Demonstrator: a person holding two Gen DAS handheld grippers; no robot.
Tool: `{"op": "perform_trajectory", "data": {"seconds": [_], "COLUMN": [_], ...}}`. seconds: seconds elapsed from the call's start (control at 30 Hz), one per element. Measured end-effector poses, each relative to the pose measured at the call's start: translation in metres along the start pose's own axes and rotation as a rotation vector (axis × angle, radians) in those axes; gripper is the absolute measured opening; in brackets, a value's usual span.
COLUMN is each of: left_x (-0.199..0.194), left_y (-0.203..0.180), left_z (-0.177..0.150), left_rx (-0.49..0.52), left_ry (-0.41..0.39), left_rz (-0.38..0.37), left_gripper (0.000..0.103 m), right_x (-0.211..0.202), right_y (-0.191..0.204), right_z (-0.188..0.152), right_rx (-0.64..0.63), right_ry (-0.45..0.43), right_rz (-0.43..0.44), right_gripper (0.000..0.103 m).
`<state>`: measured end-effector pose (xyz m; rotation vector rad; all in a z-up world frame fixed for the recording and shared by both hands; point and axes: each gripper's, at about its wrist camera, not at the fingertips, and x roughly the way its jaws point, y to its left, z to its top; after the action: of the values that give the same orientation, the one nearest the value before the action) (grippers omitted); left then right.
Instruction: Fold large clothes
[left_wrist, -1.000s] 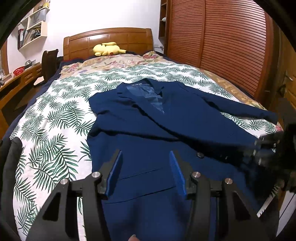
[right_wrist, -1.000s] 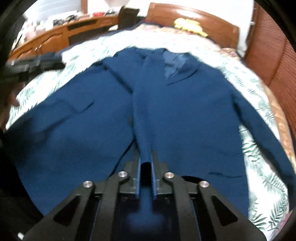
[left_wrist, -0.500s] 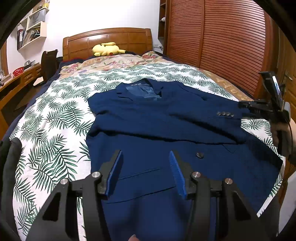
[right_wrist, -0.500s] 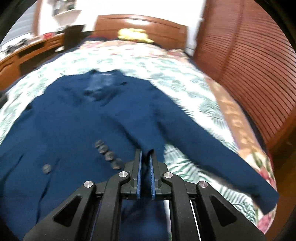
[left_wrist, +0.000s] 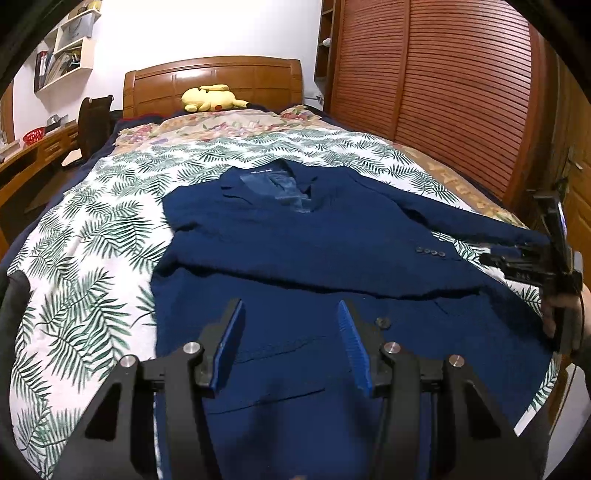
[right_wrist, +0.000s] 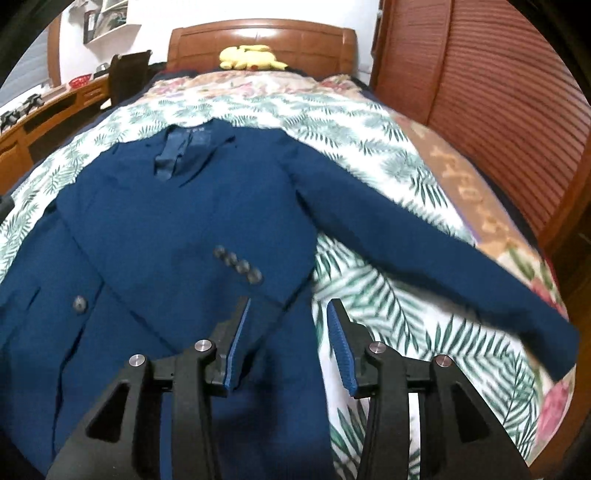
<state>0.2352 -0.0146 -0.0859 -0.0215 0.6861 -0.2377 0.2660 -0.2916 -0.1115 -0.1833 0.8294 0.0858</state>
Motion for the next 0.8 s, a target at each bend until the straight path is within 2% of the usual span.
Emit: {"op": "perform_trajectory", "data": {"seconds": [0.33,0.63,0.8], "left_x": [0.017,0.027,0.032], "left_y": [-0.041,-0.074,-0.084], "left_z": [-0.005,-0.01,-0.012], "left_rx": [0.032,0.091,0.102], "left_ry": [-0.004,0.004,0.004], "left_rz": [-0.059,-0.073,-0.082], "left_gripper": [0.051,0.051,0.051], "right_x": [-0.014,-0.028,-0.036], "right_y": [-0.083,-0.181,-0.222], "right_z": [-0.025,-0.037,-0.043], "right_rx": [0.1,0.205,0.279], "right_ry": [0.042,0.064,0.051], "right_rz": [-0.095,-0.23,-0.241], "right_gripper": [0.042,0.044,0.044]}}
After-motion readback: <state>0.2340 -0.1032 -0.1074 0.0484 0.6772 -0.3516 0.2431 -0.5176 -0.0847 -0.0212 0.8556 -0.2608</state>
